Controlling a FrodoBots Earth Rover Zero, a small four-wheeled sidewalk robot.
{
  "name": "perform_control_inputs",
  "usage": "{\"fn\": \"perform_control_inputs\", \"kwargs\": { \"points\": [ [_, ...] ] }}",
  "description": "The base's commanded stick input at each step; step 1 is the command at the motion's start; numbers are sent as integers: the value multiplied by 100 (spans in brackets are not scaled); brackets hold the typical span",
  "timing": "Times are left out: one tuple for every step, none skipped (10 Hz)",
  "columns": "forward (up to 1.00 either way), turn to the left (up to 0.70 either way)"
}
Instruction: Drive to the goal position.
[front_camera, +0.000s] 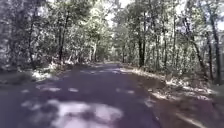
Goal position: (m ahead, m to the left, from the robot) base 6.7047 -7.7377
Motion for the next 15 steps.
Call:
{"fn": "perform_control_inputs", "kwargs": {
  "points": [
    [45,0],
    [45,0],
    [45,0],
    [45,0],
    [45,0],
    [45,0],
    [45,0],
    [45,0],
    [45,0],
    [45,0],
    [45,0],
    [45,0],
    [45,0],
    [45,0],
    [45,0]
  ]
}}
